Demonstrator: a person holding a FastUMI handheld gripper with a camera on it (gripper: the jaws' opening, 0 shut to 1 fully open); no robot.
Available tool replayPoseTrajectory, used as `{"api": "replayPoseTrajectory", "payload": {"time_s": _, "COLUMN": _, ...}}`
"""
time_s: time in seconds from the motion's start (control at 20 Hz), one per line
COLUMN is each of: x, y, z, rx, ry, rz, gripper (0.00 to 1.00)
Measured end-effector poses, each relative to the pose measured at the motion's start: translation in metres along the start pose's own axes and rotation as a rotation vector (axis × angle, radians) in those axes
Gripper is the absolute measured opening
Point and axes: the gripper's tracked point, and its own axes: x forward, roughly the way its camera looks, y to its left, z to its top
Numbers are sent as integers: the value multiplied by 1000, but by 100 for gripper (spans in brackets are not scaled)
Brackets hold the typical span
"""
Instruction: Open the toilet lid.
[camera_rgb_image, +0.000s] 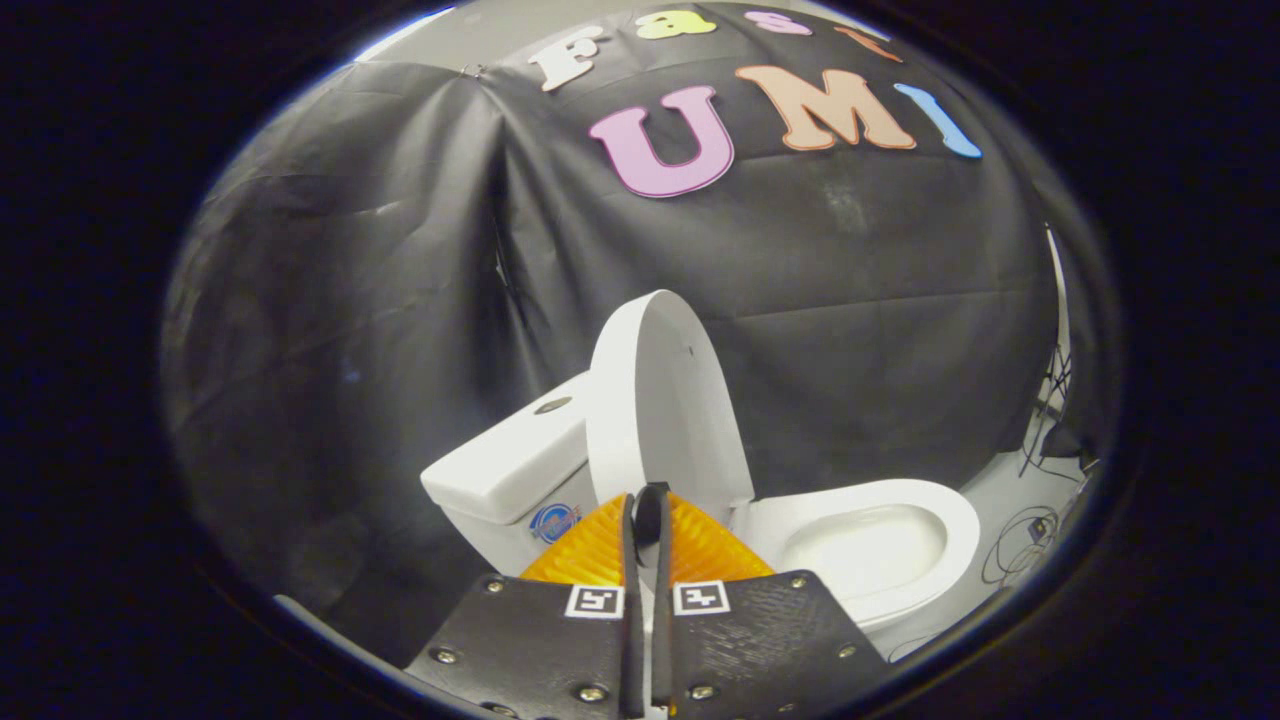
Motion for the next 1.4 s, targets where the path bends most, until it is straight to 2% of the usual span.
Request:
{"api": "replayPoseTrajectory", "payload": {"time_s": 0.6, "x": 7, "y": 22, "z": -6, "rx": -5, "ry": -12, "rz": 68, "gripper": 5}}
{"api": "replayPoseTrajectory", "payload": {"time_s": 0.8, "x": 8, "y": 29, "z": -8, "rx": -14, "ry": -6, "rz": 100, "gripper": 9}}
{"api": "replayPoseTrajectory", "payload": {"time_s": 0.95, "x": 7, "y": 35, "z": -11, "rx": -1, "ry": 7, "rz": 140, "gripper": 20}}
{"api": "replayPoseTrajectory", "payload": {"time_s": 1.05, "x": 6, "y": 36, "z": -14, "rx": 26, "ry": 21, "rz": 159, "gripper": 24}}
{"api": "replayPoseTrajectory", "payload": {"time_s": 1.15, "x": 5, "y": 33, "z": -15, "rx": 32, "ry": 32, "rz": 153, "gripper": 25}}
{"api": "replayPoseTrajectory", "payload": {"time_s": 1.25, "x": 1, "y": 30, "z": -14, "rx": 25, "ry": 38, "rz": 152, "gripper": 35}}
{"api": "replayPoseTrajectory", "payload": {"time_s": 1.4, "x": -6, "y": 27, "z": -18, "rx": 8, "ry": 58, "rz": 156, "gripper": 41}}
